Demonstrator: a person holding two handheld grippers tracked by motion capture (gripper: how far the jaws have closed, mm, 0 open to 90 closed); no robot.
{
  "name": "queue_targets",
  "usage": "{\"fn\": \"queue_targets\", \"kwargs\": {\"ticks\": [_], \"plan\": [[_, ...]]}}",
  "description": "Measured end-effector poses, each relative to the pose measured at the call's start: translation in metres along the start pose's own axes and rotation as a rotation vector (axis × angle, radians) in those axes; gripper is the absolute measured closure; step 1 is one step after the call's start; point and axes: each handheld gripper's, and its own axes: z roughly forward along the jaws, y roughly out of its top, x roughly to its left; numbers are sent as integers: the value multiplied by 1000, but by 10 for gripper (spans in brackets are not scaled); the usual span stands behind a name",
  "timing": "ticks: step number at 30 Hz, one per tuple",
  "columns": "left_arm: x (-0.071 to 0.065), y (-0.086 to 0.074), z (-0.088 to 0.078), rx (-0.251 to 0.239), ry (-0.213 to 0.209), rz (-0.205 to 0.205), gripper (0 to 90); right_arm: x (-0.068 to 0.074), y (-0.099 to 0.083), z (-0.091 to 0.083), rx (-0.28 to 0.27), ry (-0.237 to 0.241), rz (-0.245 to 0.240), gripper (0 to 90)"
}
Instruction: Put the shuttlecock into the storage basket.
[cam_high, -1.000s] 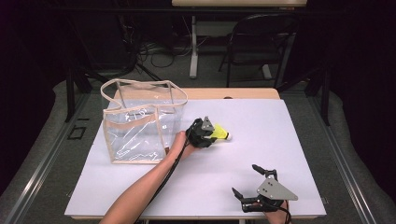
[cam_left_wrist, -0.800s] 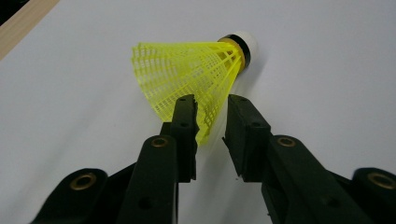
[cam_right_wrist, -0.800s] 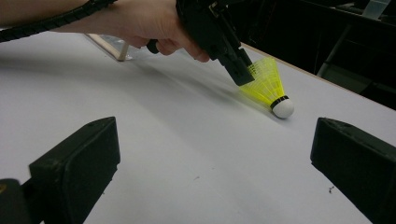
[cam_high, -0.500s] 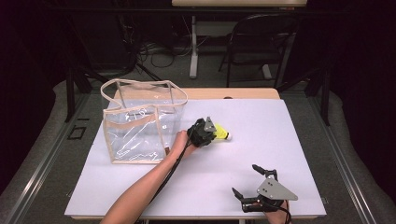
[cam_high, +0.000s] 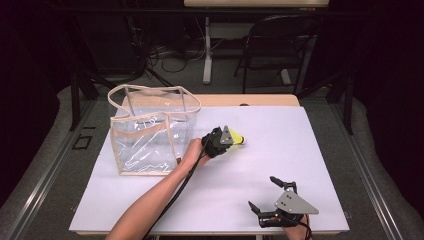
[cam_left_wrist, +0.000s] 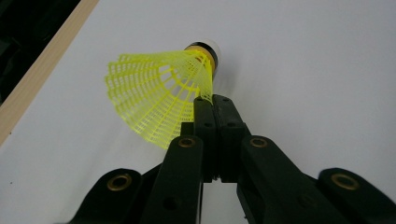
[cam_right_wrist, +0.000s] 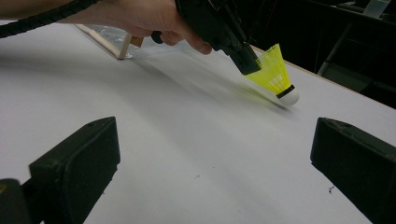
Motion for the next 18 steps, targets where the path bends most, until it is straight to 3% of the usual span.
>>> {"fn": "queue_targets", "kwargs": {"ticks": [18], "plan": [[-3, 10, -23, -51, -24, 50, 897, 0, 0, 0, 2, 1, -1, 10]]}}
